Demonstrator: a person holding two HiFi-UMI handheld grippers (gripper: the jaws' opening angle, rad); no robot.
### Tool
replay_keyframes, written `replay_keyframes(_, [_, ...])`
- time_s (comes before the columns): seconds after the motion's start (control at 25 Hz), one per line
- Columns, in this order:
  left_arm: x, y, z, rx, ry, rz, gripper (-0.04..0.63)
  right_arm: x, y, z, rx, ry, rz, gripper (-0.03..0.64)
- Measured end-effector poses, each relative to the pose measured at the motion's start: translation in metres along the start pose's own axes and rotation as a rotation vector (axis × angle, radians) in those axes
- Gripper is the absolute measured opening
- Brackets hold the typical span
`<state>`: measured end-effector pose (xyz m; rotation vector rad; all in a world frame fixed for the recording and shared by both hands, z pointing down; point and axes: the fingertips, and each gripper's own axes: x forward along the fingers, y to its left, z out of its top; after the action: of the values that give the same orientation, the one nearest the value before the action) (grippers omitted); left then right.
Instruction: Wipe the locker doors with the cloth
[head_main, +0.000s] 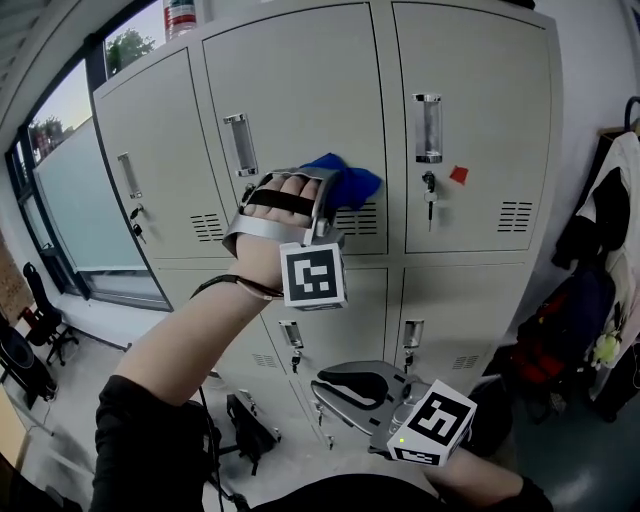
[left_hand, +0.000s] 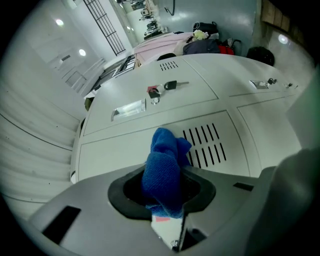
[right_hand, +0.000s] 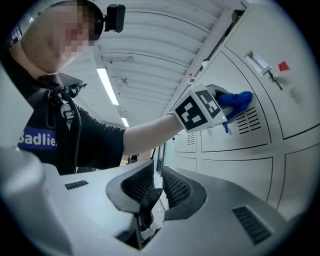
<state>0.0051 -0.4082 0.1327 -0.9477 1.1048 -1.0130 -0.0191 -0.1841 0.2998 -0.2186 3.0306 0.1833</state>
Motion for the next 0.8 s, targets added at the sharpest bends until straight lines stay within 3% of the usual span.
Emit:
replay_keyframes(0.12, [0.003, -0.001, 0.028, -0.039, -0.036, -0.016, 0.112, -0.01, -0.002, -0.001, 0.003, 0.003, -0.026, 0.052])
replay_keyframes(0.28, [0.007, -0.004, 0.049, -0.015, -0.065, -0.017, 0.112, -0.023, -0.006, -0.001, 0.008, 0.004, -0.057, 0.052])
replay_keyframes(0.4, [-0.003, -0.014, 0.053, -0.072, -0.1, -0.057, 0.112, -0.024, -0.003, -0.003, 0.014, 0.008, -0.053, 0.052])
replay_keyframes(0.52, [-0.02, -0.021, 0.034, -0.081, -0.079, -0.071, 0.112, -0.017, 0.003, -0.004, 0.016, 0.009, -0.028, 0.052])
replay_keyframes(0.64, [-0.031, -0.02, -0.003, -0.033, -0.011, -0.038, 0.112, -0.004, 0.009, -0.004, 0.012, 0.006, 0.005, 0.052])
replay_keyframes(0.8, [-0.041, -0.033, -0.053, -0.022, 0.066, -0.056, 0.112, 0.017, 0.022, -0.006, 0.01, 0.013, 0.054, 0.052])
